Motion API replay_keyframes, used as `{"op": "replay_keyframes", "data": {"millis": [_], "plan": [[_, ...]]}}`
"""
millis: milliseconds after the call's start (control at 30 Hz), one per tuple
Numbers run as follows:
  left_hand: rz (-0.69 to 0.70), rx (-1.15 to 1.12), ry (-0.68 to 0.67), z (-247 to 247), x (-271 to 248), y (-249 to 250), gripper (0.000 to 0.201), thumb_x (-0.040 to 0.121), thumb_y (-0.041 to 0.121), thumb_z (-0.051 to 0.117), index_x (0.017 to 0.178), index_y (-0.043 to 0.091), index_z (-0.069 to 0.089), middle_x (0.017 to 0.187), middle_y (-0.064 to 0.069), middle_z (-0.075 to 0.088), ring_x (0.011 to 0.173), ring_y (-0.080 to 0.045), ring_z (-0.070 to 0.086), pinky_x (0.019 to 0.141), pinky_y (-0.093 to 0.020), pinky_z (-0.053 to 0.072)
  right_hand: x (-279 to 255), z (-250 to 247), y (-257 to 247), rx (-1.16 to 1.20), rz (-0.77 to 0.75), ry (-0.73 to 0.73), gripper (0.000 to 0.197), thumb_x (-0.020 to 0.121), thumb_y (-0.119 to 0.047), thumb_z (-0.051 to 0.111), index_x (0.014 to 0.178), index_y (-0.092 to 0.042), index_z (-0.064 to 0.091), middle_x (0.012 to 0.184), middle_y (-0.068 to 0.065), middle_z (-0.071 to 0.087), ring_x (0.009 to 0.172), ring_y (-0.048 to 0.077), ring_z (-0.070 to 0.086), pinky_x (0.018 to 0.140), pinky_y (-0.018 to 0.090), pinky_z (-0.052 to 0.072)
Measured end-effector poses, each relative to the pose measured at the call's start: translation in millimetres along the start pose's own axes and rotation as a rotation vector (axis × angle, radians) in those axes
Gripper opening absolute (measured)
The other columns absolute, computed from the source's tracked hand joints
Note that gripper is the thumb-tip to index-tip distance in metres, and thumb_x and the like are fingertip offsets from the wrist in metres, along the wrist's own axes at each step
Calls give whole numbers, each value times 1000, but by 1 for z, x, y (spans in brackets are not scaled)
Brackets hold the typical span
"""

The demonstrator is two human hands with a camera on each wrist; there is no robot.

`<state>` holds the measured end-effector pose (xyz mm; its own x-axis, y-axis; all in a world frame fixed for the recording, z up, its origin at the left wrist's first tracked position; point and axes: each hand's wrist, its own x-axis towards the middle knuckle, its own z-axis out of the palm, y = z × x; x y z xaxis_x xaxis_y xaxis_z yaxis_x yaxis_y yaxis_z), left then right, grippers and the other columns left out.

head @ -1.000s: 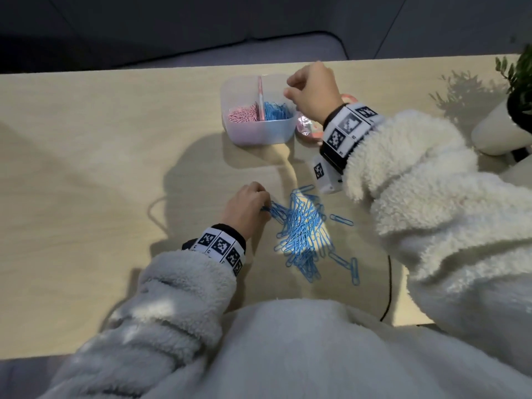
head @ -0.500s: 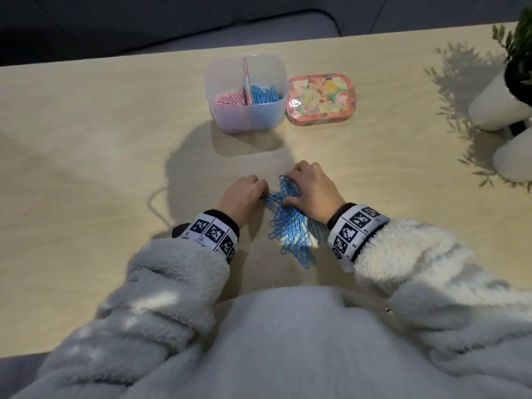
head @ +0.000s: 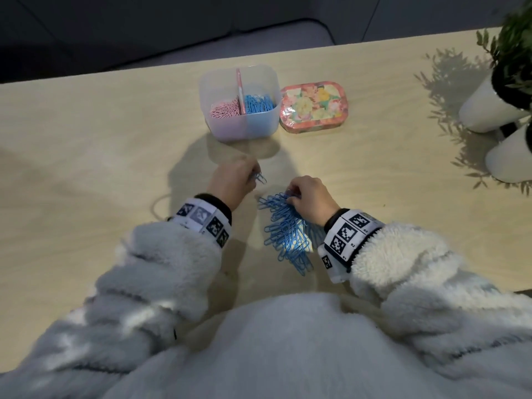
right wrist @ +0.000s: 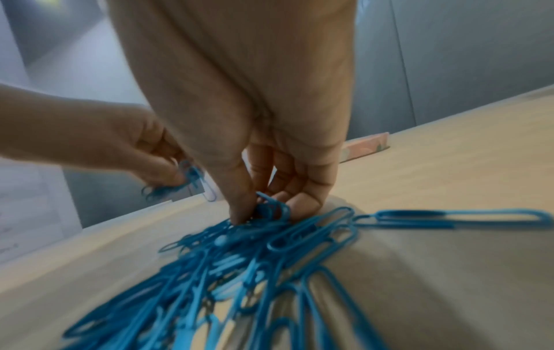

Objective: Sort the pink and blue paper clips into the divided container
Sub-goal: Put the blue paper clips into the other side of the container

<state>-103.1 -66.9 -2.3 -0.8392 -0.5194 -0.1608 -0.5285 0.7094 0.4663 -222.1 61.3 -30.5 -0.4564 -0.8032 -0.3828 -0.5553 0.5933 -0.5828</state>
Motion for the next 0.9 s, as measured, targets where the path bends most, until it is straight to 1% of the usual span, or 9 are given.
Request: {"op": "replay_keyframes", "data": {"millis": [67, 233, 333, 433, 567, 667, 767, 833, 900], "plan": [[-20, -101, 101, -25, 16, 5, 18, 82, 2, 54, 98, 0, 62, 98, -17, 65, 89, -26, 59, 75, -29, 39, -3, -6, 1, 25, -4, -8, 13, 79, -5, 64, 91, 0, 65, 98, 19, 67, 95, 32, 58, 77, 32, 43], [-95, -115, 336, -68, 72, 13, 24, 81, 6, 46, 98, 6, 64, 102, -16, 67, 96, -30, 61, 85, -32, 47, -8, -16, 2, 84, -19, 16, 10, 77, -4, 62, 85, 2, 65, 84, 18, 67, 79, 29, 58, 70, 32, 43], [-182, -40, 275, -77, 102, 18, 26, 84, 8, 47, 103, 8, 65, 110, -14, 66, 103, -31, 59, 88, -30, 46, -10, -18, 0, 113, -31, 33, 9, 79, -4, 62, 86, -1, 65, 78, 12, 64, 74, 22, 53, 67, 26, 38], [-217, -21, 150, -74, 115, 17, 29, 85, 22, 57, 111, 8, 61, 113, -14, 64, 107, -30, 58, 94, -34, 46, -9, -21, -1, 105, -57, 59, 10, 79, -6, 63, 87, -2, 66, 84, 15, 67, 77, 23, 54, 70, 29, 40], [34, 9, 358, -64, 86, 23, 21, 88, 21, 48, 95, 7, 63, 86, -11, 66, 84, -28, 60, 75, -32, 45, 1, -34, -3, 131, -45, 90, 4, 79, -6, 64, 79, -7, 67, 80, 7, 64, 76, 19, 55, 70, 23, 38], [161, 71, 172, -36, 53, 18, 17, 91, 19, 47, 93, 10, 62, 87, -11, 67, 82, -29, 62, 74, -33, 45, 10, -53, -3, 170, -14, 168, 33, 80, -7, 63, 56, -25, 49, 66, -3, 58, 59, 8, 50, 58, 18, 37], [159, 102, -37, -5, 38, -1, 29, 91, 22, 49, 117, 11, 57, 122, -13, 60, 112, -31, 56, 94, -39, 42, 21, -74, -11, 195, -8, 233, 27, 80, -6, 64, 61, -18, 49, 59, -7, 48, 54, 4, 42, 51, 8, 34], [156, 135, -137, 9, 33, -10, 51, 92, 35, 41, 135, 8, 41, 140, -14, 46, 128, -30, 43, 108, -37, 30, 33, -85, -24, 194, -30, 284, 18, 79, -4, 62, 67, -12, 51, 64, 2, 50, 57, 11, 43, 54, 13, 36], [181, 228, -212, 19, 26, -13, 71, 87, 52, 29, 139, 5, 34, 146, -16, 38, 133, -33, 37, 113, -39, 27, 50, -93, -40, 188, -71, 347, 20, 76, -3, 60, 63, -14, 49, 70, 7, 54, 66, 19, 47, 65, 30, 40]]}}
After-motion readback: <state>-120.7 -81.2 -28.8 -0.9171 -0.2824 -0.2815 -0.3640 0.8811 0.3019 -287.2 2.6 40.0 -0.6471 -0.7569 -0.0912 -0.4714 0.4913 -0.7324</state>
